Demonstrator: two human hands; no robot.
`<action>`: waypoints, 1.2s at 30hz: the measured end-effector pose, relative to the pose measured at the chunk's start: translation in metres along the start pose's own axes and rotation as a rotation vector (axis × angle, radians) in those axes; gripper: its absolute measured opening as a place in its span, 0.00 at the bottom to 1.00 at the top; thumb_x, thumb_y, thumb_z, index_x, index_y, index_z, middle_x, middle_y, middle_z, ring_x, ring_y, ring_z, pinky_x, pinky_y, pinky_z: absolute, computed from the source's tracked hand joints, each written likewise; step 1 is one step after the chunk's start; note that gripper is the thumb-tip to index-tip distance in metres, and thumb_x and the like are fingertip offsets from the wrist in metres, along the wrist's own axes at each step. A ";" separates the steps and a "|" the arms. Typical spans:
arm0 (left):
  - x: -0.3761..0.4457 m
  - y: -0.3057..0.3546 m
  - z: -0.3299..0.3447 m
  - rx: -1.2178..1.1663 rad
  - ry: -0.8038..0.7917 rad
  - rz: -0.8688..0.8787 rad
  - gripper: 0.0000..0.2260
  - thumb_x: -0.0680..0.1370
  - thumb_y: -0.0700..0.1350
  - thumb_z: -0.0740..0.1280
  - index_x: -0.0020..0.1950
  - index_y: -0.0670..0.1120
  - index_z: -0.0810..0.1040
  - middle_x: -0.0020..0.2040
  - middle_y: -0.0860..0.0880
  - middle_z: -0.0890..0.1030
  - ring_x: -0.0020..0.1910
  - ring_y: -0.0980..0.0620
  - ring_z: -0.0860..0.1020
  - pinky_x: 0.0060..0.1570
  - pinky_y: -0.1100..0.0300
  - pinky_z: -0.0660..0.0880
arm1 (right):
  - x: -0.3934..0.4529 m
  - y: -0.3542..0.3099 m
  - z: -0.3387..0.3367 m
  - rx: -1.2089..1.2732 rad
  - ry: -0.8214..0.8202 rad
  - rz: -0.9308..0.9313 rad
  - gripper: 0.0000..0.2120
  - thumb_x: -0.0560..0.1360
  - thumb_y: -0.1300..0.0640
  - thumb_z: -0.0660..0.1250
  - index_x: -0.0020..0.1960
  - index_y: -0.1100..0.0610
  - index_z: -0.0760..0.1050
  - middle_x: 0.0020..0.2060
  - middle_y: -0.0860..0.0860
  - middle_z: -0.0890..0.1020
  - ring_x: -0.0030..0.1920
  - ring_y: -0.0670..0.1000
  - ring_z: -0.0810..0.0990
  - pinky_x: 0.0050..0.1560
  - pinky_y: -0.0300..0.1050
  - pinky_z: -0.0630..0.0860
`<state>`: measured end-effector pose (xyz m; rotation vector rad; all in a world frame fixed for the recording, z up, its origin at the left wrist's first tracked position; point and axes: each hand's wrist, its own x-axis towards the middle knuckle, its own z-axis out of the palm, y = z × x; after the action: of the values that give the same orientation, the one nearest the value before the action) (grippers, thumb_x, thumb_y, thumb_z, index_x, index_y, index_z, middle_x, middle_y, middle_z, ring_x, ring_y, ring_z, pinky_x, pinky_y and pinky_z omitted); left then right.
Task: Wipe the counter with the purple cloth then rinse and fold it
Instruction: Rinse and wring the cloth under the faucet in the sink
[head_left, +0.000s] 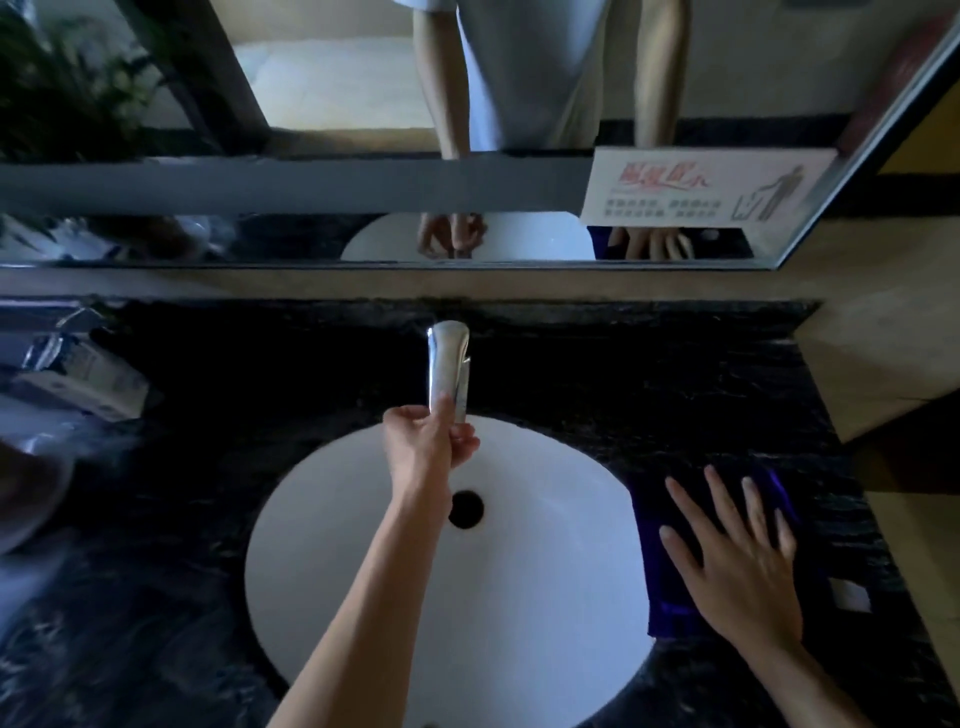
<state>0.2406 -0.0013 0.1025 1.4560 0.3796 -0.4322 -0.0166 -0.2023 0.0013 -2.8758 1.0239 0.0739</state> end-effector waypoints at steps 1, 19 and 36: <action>0.001 -0.002 -0.002 0.007 -0.020 -0.014 0.13 0.82 0.47 0.67 0.54 0.36 0.73 0.34 0.40 0.78 0.28 0.48 0.78 0.26 0.63 0.76 | 0.001 0.001 0.000 -0.010 -0.003 0.000 0.31 0.79 0.31 0.46 0.79 0.37 0.58 0.81 0.48 0.60 0.81 0.59 0.57 0.75 0.65 0.57; 0.000 0.052 0.014 -0.018 -0.037 -0.135 0.14 0.82 0.36 0.64 0.37 0.34 0.77 0.23 0.46 0.79 0.21 0.57 0.73 0.20 0.70 0.67 | 0.001 -0.004 -0.013 -0.010 -0.075 0.015 0.32 0.77 0.30 0.45 0.78 0.36 0.62 0.79 0.50 0.66 0.79 0.62 0.61 0.72 0.67 0.63; -0.057 -0.043 -0.061 0.103 -0.134 -0.266 0.06 0.81 0.36 0.64 0.50 0.36 0.80 0.35 0.40 0.82 0.27 0.47 0.78 0.28 0.59 0.76 | -0.018 -0.068 0.012 0.003 -0.047 0.280 0.44 0.63 0.64 0.81 0.75 0.69 0.66 0.72 0.74 0.67 0.72 0.77 0.64 0.66 0.78 0.61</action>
<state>0.1705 0.0592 0.0889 1.4716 0.4509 -0.7691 0.0124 -0.1380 -0.0044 -2.6934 1.4070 0.1568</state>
